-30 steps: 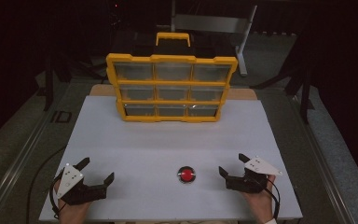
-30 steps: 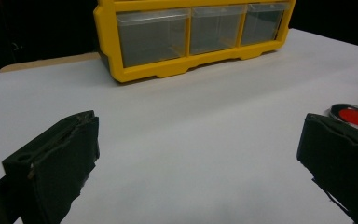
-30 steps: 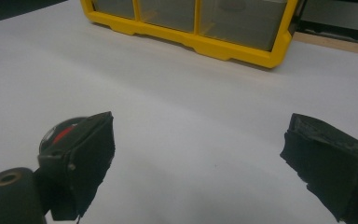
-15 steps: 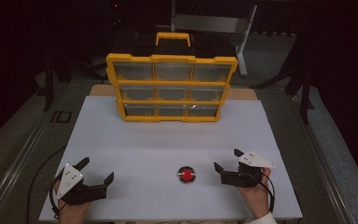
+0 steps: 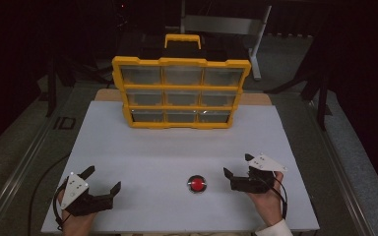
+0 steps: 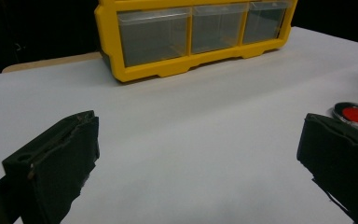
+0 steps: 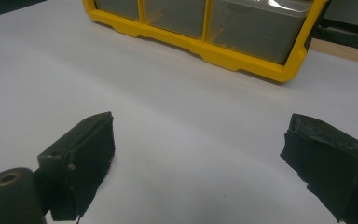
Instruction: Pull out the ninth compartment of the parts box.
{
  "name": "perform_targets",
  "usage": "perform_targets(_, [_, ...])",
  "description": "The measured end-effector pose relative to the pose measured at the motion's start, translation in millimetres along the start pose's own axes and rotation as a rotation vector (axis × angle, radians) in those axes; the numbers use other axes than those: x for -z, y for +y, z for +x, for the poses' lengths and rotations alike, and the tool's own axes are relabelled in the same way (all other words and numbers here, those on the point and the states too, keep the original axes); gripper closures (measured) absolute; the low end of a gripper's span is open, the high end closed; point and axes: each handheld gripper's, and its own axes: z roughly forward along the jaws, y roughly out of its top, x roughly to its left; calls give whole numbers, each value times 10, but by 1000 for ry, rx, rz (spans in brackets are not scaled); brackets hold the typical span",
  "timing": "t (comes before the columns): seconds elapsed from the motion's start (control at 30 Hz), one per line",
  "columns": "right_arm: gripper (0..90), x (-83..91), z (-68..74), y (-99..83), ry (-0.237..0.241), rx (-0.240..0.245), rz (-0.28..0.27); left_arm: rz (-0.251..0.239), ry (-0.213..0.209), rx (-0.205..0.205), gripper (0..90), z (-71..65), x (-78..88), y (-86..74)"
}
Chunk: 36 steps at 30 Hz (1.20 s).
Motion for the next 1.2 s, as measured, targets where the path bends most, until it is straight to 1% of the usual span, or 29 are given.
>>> perform_targets(0.3, [87,-40,17,95,7,16,0,6,3,-3,0,-2,-7,-1])
perform_targets(0.67, [87,-117,35,227,5,43,17,12,6,-5,0,-8,-13,-3])
perform_targets(1.07, [87,-186,36,342,2,44,24,17,7,-11,0,-16,-17,-6])
perform_targets(1.2, [87,-211,37,371,2,54,28,14,8,-8,0,-15,-13,-7])
